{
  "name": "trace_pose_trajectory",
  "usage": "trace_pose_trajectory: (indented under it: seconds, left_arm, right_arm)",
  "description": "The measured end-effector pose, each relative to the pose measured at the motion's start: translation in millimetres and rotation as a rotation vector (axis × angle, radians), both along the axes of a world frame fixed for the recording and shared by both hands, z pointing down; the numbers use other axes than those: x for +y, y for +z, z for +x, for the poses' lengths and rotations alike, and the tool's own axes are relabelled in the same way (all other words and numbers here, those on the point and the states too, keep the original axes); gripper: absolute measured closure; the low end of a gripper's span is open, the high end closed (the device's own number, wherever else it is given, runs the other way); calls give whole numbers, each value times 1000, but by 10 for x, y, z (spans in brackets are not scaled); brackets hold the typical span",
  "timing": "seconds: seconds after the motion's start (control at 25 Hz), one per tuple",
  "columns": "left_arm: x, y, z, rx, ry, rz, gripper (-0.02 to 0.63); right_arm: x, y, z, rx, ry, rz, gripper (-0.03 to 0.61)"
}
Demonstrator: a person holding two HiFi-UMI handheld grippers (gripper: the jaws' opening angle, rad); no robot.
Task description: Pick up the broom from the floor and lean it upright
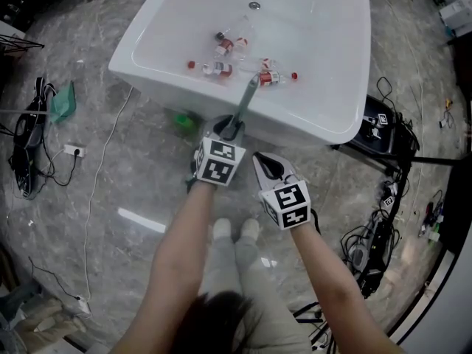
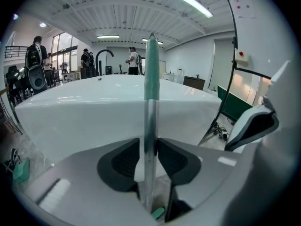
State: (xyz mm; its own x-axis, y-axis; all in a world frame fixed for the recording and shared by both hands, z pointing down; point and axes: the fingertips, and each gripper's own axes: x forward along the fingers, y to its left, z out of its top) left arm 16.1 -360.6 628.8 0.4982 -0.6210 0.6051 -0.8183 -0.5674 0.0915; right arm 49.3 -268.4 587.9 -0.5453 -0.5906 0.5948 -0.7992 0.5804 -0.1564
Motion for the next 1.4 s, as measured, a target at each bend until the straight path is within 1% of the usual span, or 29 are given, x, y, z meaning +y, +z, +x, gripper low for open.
trace_pose_trajectory:
  seconds: [0.08, 0.12, 0.36, 0.52, 0.64, 0.84, 0.96, 1.12, 1.24, 1.32, 1.4]
  left_arm:
    - [-9, 12, -9, -16, -3, -6, 478]
    - [-14, 0, -3, -19, 0, -3, 471]
    - [-25, -166, 61, -33, 19, 30, 463]
    - [47, -393, 34, -14, 18, 45, 463]
    - [124, -611, 19, -4, 19, 67, 494]
    - [299, -1001, -42, 25, 8, 96, 582]
    - [412, -1260, -39, 51, 4, 109, 612]
    - [615, -1678, -27, 110, -12, 126, 612]
    - [782, -2008, -53, 160, -35, 148, 612]
    - [875, -2268, -42, 176, -38, 186, 612]
    - [908, -2578, -14, 184, -30, 246, 612]
  right_arm:
    - [33, 8, -8, 0, 3, -4, 577]
    - [50, 10, -13, 0, 1, -7, 577]
    - [21, -97, 45, 10, 14, 6, 577]
    - [44, -264, 20, 15, 19, 23, 577]
    - [51, -413, -23, 17, 20, 38, 577]
    - [85, -760, -44, 4, 22, 60, 577]
    - [140, -1005, -21, 9, 8, 83, 577]
    - [297, -1262, -2, 22, -9, 101, 577]
    - [435, -1523, -61, 15, -47, 124, 577]
    - [506, -1742, -100, 8, -90, 155, 577]
    - [515, -2003, -128, 5, -134, 203, 577]
